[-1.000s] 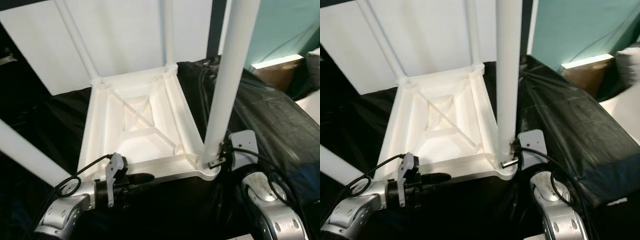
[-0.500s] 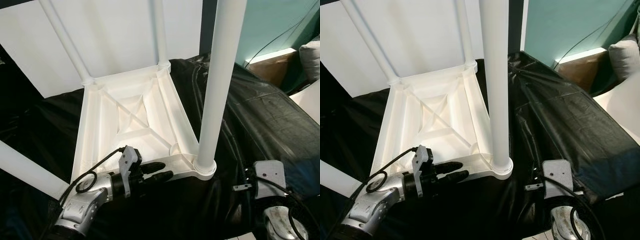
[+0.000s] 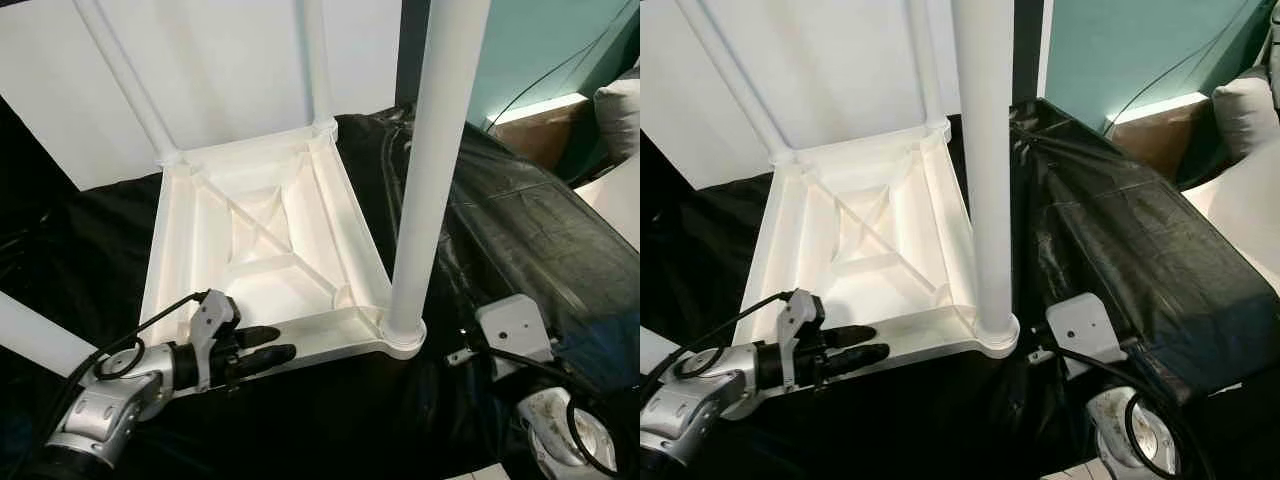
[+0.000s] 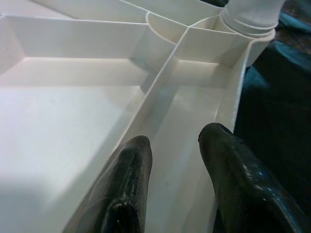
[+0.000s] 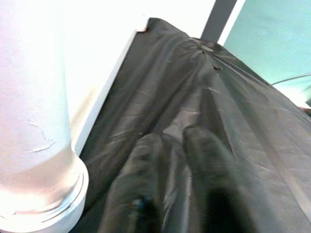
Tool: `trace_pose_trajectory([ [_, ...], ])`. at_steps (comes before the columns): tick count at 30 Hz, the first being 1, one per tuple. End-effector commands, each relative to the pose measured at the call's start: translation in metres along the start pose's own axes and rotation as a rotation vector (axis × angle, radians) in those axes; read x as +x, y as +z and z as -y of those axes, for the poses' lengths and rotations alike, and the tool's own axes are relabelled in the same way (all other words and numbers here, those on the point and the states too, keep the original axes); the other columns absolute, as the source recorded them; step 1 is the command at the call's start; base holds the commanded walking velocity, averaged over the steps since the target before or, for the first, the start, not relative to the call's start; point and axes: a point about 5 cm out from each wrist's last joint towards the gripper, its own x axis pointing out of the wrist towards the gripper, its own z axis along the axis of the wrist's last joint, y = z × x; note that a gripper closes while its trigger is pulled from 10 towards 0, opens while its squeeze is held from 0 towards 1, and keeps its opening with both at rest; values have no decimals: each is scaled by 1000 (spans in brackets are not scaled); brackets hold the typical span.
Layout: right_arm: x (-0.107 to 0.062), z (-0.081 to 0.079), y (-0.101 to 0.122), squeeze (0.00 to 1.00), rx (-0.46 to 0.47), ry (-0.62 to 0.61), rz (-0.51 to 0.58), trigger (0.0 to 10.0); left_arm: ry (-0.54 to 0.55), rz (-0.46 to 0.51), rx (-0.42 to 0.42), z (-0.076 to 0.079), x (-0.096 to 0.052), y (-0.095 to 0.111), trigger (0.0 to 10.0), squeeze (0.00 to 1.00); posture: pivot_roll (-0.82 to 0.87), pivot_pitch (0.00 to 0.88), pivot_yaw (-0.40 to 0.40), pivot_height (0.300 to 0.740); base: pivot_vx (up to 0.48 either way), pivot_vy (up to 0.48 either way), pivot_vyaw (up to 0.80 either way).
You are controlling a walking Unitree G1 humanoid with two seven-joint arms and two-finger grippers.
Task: Building children table
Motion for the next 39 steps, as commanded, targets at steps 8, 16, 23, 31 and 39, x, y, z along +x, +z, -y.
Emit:
trace_pose_trajectory([
  [8,8,-7,9,737,2,104,59,10000,-255,-186,-71,14,-27,-35,10000,0,-150,50,59,740,0,0,0],
  [16,-4,-6,8,0,53,158,33,10000,-254,-60,-100,17,-36,-10,10000,0,-163,52,60,740,0,0,0],
  [23,-12,-4,8,0,80,185,25,10000,-345,26,-88,25,-48,15,10000,0,-171,54,65,740,0,0,0],
  [31,0,-4,16,0,76,209,73,10000,-408,19,-63,35,-43,18,10000,0,-165,50,63,740,0,0,0],
  [39,18,-10,26,0,75,257,139,10000,-446,-174,-56,46,-39,-10,10000,0,-147,47,60,740,0,0,0],
])
